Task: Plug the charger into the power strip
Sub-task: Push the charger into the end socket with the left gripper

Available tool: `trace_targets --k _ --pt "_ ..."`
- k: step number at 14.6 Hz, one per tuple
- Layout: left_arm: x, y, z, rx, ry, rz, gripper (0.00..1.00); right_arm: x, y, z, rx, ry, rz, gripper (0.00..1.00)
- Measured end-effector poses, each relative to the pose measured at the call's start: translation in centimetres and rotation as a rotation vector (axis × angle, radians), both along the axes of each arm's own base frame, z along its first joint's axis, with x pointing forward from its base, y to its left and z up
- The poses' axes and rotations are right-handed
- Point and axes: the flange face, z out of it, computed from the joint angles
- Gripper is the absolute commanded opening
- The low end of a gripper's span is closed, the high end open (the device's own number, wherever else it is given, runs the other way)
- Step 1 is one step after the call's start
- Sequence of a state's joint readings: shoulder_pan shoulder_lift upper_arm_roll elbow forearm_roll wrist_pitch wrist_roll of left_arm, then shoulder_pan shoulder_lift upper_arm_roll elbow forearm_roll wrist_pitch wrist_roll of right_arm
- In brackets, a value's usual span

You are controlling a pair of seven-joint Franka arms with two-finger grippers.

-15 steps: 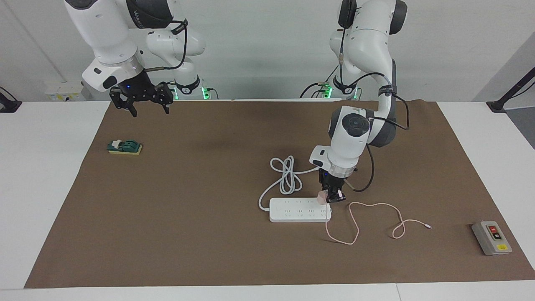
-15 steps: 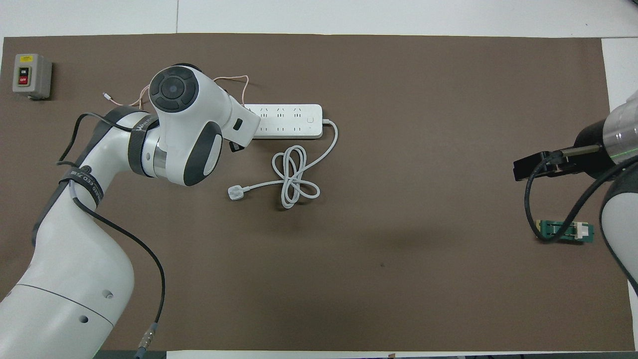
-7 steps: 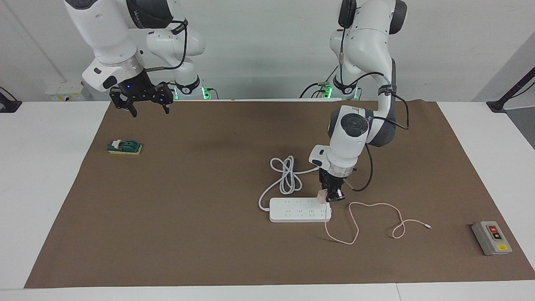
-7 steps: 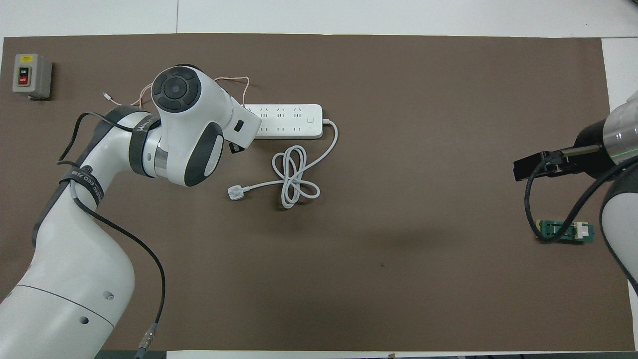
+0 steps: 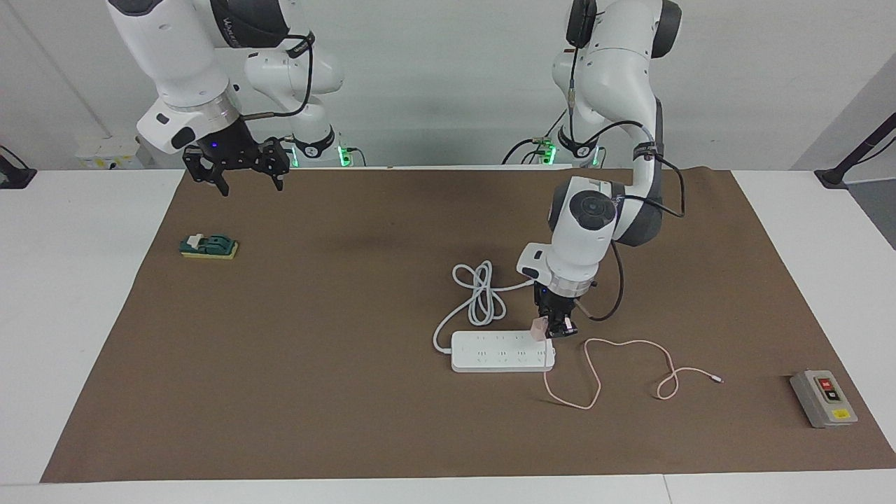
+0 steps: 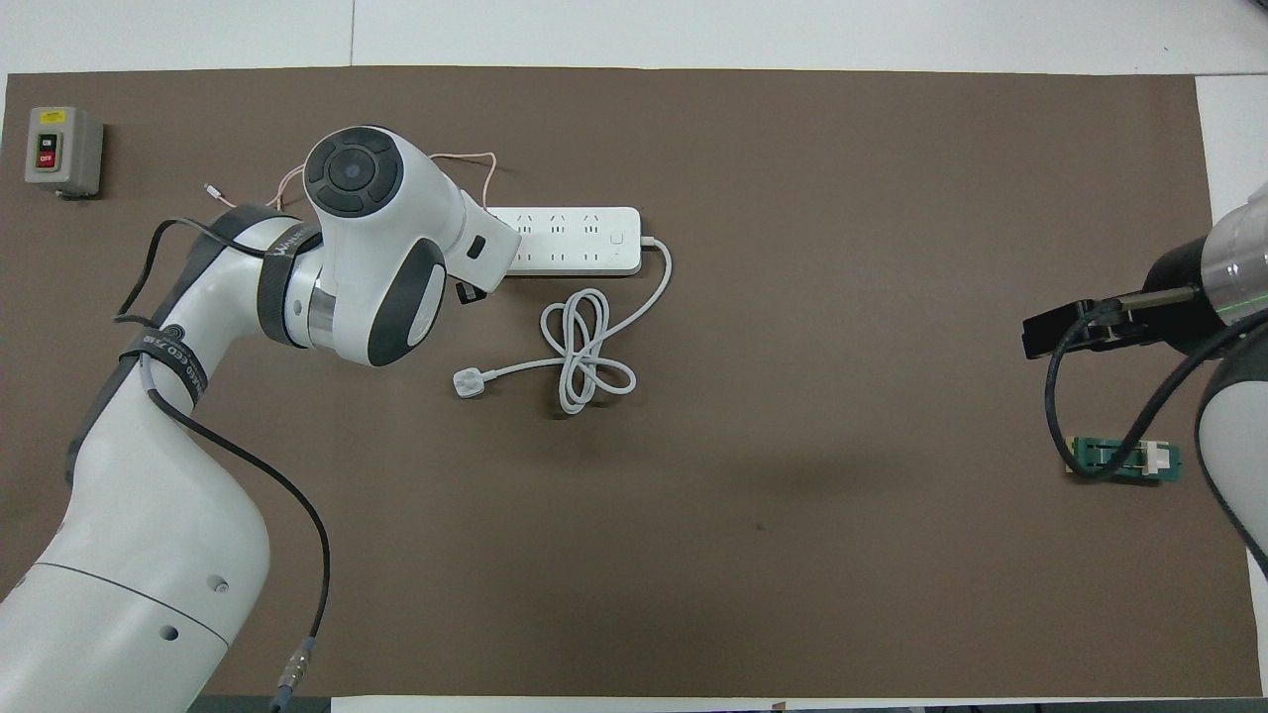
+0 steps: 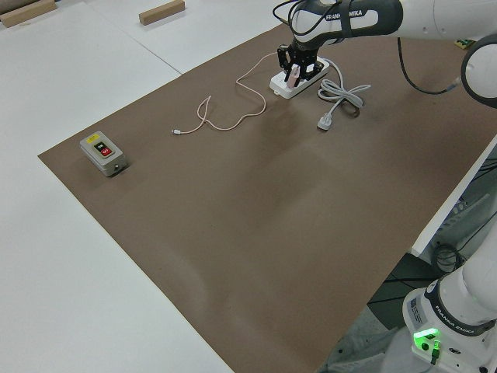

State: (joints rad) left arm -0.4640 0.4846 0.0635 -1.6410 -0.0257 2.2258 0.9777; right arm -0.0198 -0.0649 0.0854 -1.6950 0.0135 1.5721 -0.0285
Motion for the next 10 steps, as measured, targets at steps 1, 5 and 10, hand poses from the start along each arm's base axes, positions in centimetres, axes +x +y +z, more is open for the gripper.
trace_targets --k 1,5,10 --pt "0.17 -0.13 0.04 0.006 0.015 -0.001 0.00 0.00 -0.06 0.00 0.000 0.000 -0.001 1.00" --pt "0.12 -0.72 0.13 -0.005 0.057 0.006 0.00 0.01 -0.10 0.00 0.000 0.000 -0.002 1.00" --pt "0.85 -0.87 0.16 -0.018 0.050 0.014 0.00 0.01 -0.11 0.00 0.000 0.000 -0.002 1.00"
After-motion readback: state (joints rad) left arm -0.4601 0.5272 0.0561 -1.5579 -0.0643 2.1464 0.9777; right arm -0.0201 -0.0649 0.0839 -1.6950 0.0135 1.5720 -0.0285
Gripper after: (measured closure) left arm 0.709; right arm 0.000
